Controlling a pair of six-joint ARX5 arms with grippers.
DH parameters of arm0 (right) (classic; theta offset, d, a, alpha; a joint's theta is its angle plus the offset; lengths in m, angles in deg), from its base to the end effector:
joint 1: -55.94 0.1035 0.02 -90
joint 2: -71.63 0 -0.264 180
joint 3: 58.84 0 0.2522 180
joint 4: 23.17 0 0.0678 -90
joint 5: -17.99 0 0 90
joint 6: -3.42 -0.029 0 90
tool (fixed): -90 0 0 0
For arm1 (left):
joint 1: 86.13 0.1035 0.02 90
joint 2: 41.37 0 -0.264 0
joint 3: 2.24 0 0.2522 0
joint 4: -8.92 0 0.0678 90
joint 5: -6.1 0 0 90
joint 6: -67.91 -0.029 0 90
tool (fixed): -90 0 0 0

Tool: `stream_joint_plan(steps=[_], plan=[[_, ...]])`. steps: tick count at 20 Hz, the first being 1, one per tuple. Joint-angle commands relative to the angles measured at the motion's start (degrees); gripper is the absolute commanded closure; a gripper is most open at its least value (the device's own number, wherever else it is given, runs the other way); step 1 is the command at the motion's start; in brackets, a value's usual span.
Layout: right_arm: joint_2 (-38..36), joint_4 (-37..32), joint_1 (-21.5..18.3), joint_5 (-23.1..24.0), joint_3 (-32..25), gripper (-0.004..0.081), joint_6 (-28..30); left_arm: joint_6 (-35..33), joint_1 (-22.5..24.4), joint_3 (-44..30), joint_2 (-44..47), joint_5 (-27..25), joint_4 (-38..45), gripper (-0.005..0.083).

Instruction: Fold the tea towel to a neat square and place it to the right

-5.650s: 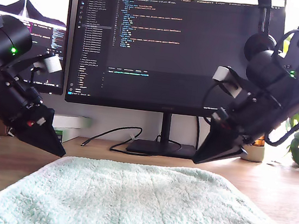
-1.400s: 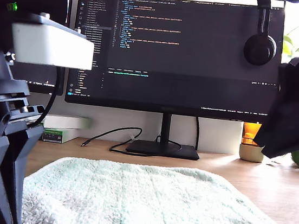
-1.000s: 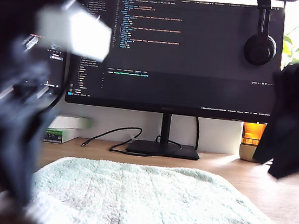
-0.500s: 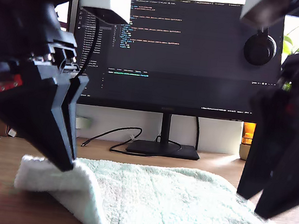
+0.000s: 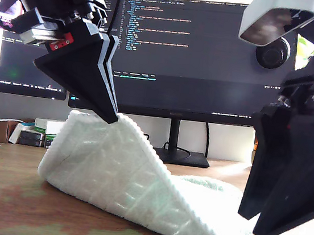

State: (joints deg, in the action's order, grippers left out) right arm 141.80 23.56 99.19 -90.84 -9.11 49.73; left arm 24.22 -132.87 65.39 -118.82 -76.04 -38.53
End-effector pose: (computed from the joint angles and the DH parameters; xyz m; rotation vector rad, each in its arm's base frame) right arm 0.1420 0.1464 0.1760 -0.8963 0.7576 1.4025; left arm 0.1776 -0.1945 0.2370 0.9899 0.6091 -1.2238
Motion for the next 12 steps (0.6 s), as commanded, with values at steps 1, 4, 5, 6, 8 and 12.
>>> stream_joint_plan(steps=[1,4,5,6,8,12], plan=[[0.87,-0.46,0.35,0.24,-1.05,0.0499,-1.07,0.39,0.59,0.85,-0.42,0.28,0.28,0.0797],[1.33,-0.9,0.35,0.59,-1.05,0.0499,-1.57,0.83,1.38,1.03,-0.42,0.28,0.39,0.0797],[1.55,-0.96,0.35,1.22,-1.05,0.0499,-1.57,1.36,1.66,1.03,-0.42,0.31,0.46,0.0797],[1.73,-1.01,0.35,1.44,-1.05,0.0499,-1.57,1.79,1.88,1.03,-0.42,0.63,0.5,0.0797],[2.58,-1.29,0.33,1.55,-1.05,0.0499,-1.57,1.9,2.4,1.05,-0.42,1.14,0.52,0.0797],[5.46,-3.76,0.33,3.72,-1.05,0.0499,-3.23,2.14,2.49,1.03,-0.2,1.38,0.48,0.0797]])
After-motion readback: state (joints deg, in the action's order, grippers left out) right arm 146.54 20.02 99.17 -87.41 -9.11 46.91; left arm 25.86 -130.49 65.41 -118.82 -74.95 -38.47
